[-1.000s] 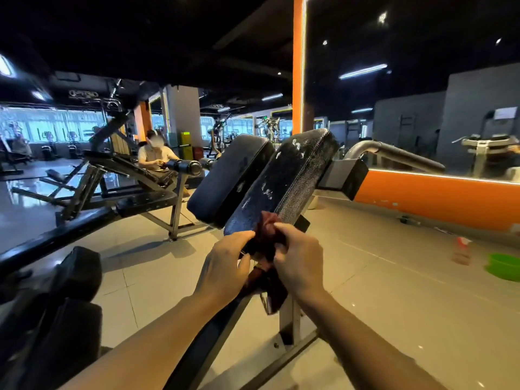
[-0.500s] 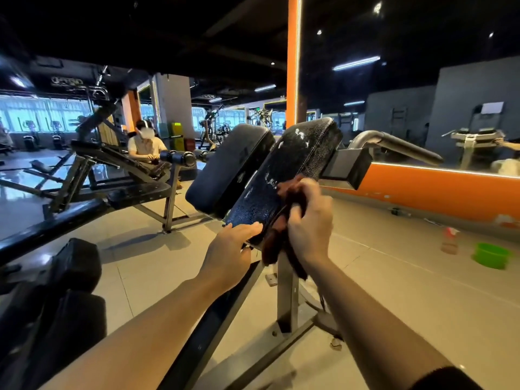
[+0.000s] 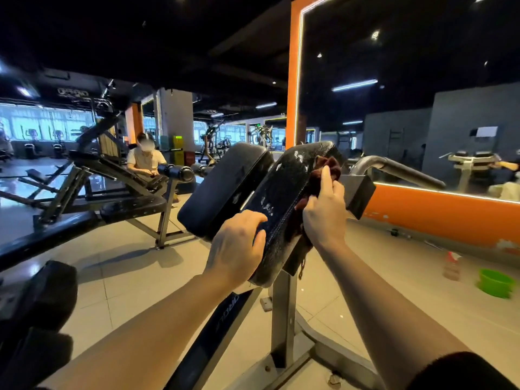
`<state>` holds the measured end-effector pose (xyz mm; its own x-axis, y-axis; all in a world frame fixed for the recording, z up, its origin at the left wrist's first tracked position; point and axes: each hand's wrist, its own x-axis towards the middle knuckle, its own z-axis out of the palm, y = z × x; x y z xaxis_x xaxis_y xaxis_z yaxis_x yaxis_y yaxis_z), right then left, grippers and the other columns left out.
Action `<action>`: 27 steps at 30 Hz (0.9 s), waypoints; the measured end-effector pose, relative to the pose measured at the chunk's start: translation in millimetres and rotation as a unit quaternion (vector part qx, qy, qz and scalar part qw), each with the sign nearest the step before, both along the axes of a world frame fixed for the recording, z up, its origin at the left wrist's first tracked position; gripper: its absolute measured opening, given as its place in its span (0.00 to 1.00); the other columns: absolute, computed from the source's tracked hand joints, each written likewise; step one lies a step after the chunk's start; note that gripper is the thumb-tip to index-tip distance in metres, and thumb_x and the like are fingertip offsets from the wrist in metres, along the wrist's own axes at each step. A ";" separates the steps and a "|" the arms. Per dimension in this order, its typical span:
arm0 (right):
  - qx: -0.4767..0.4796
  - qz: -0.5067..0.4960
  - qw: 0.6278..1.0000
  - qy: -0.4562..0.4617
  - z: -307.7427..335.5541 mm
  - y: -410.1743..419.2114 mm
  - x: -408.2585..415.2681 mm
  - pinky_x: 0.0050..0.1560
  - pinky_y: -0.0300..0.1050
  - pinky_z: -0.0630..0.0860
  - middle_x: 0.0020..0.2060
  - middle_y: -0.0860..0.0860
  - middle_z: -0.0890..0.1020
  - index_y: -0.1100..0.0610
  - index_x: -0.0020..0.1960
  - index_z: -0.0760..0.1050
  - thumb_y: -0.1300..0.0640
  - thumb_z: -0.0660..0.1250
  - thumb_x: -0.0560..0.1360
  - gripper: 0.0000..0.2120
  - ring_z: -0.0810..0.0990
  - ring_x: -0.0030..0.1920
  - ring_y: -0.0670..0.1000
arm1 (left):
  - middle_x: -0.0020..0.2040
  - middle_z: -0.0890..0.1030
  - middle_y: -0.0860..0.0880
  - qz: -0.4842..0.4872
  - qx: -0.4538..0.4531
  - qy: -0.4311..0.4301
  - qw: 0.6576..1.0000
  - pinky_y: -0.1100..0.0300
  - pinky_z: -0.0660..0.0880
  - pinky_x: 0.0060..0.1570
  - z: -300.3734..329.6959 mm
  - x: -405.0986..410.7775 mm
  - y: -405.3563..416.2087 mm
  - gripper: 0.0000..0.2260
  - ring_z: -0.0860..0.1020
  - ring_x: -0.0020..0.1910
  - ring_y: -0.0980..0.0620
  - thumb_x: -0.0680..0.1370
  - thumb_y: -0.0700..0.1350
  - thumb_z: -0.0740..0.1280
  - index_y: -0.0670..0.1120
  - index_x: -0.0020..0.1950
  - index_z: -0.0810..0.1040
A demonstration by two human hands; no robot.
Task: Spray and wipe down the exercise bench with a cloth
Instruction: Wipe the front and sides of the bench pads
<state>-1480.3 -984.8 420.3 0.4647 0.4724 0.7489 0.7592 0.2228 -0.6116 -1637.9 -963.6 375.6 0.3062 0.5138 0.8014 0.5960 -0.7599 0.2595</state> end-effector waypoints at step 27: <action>-0.080 -0.126 0.979 -0.137 38.0 16.3 34.7 0.48 0.48 0.74 0.53 0.55 0.73 0.55 0.59 0.69 0.61 0.64 0.75 0.14 0.75 0.49 0.55 | 0.70 0.69 0.50 -0.070 0.046 -0.064 0.994 0.53 0.60 0.70 -23.3 41.6 49.1 0.20 0.63 0.72 0.53 0.82 0.54 0.52 0.49 0.73 0.64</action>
